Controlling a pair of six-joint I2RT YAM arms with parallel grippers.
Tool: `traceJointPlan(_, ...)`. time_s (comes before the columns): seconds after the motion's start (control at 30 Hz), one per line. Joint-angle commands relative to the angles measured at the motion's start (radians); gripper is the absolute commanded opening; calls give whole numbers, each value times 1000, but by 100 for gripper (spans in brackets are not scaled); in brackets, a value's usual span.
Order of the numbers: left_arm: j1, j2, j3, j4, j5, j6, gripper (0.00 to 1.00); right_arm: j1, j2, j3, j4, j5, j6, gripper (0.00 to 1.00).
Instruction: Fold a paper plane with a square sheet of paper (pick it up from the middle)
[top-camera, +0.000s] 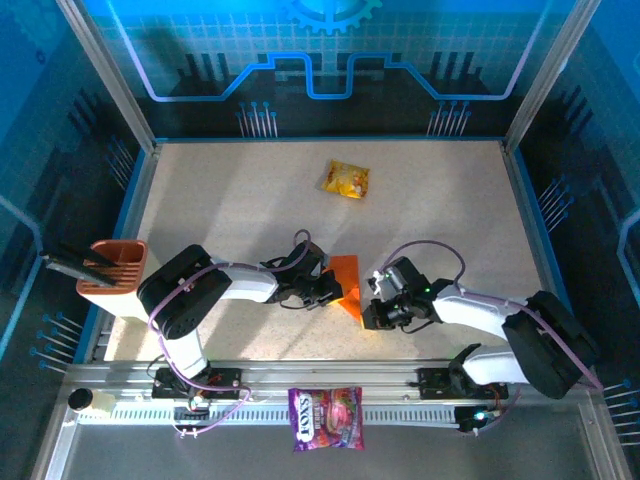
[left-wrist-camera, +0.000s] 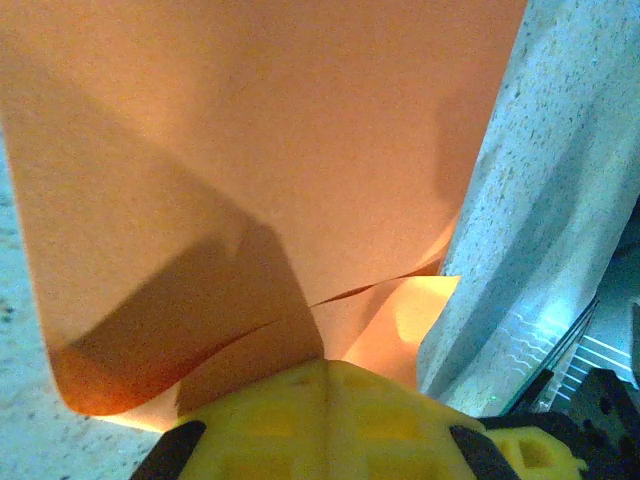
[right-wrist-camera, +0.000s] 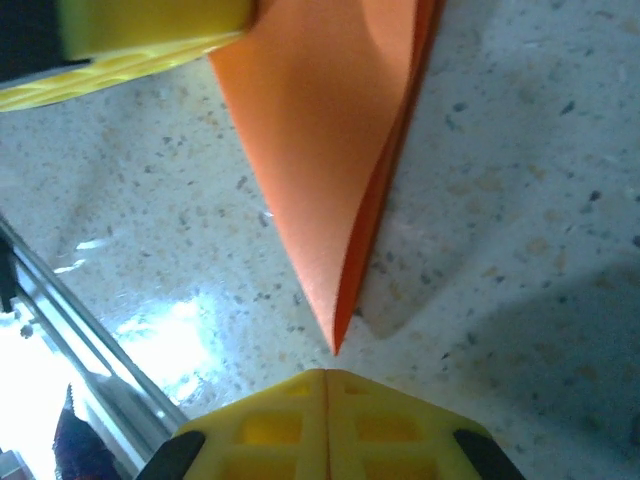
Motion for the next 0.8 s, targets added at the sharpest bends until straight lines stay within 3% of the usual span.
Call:
traceJointPlan(0.0,-3,51,-4,-120,-40,26,3,-8,-23,64,-40,-24,1,8)
traceJointPlan(0.27,-4,46,8,-153,-46,40,3,-12,182,144,70,-4,40,7)
traceJointPlan(0.4,-3,40,22,-152,-48,45,4,-15,245,141,-20,63,14,0)
traceJointPlan(0.57,-5,28,79,-176,-41,61,6,-16,264,105,-51,81,-9,0)
traceJointPlan(0.67,-5,-16,100,-219,-75,74,15,-20,266,115,-69,95,-4,0)
traceJointPlan(0.77,-10,-58,100,-241,-101,62,16,-24,269,124,-73,98,6,0)
